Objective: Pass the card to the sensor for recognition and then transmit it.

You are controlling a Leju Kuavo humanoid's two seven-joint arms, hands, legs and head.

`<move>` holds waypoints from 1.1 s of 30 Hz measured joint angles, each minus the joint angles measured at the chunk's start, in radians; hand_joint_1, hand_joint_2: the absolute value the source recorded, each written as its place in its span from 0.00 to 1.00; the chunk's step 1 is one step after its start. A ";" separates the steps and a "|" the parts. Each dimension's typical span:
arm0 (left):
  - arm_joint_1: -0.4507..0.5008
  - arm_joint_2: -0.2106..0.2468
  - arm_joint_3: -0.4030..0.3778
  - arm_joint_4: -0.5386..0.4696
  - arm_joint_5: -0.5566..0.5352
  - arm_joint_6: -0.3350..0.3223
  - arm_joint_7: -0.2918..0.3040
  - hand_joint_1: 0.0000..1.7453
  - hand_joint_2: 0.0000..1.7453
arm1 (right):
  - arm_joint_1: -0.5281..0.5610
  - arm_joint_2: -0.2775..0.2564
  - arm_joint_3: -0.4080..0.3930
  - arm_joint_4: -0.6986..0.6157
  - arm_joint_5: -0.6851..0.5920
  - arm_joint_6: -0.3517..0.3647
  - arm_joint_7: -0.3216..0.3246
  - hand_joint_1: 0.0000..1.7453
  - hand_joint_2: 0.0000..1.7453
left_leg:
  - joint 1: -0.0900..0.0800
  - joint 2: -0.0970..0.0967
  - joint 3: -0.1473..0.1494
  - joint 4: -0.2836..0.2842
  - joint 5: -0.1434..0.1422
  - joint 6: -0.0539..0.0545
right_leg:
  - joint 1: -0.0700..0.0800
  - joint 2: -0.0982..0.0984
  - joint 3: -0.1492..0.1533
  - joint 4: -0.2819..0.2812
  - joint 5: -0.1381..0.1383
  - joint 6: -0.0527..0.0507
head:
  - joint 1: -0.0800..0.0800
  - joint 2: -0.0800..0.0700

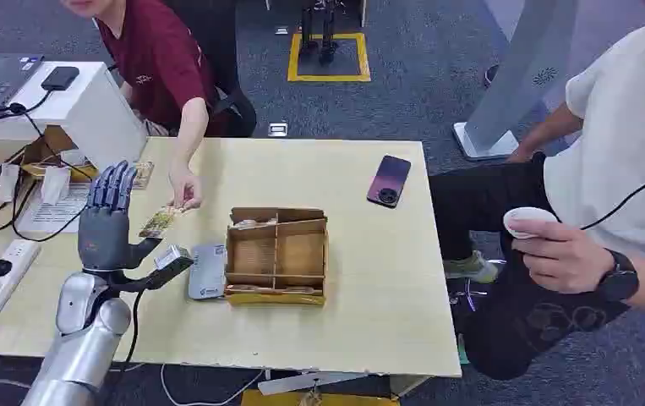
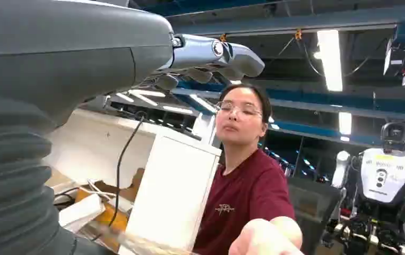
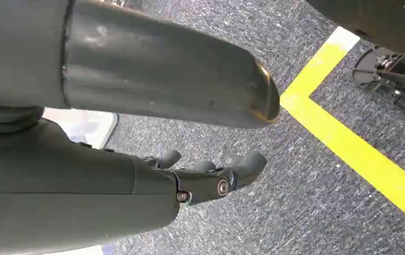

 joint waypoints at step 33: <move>0.000 0.003 0.000 0.000 0.075 0.000 0.002 1.00 1.00 | -0.001 0.000 0.019 0.000 0.001 -0.018 -0.004 0.00 0.00 | 0.000 0.000 0.000 0.000 0.000 0.000 | 0.000 0.000 0.000 0.000 0.000 0.000 | 0.000 0.000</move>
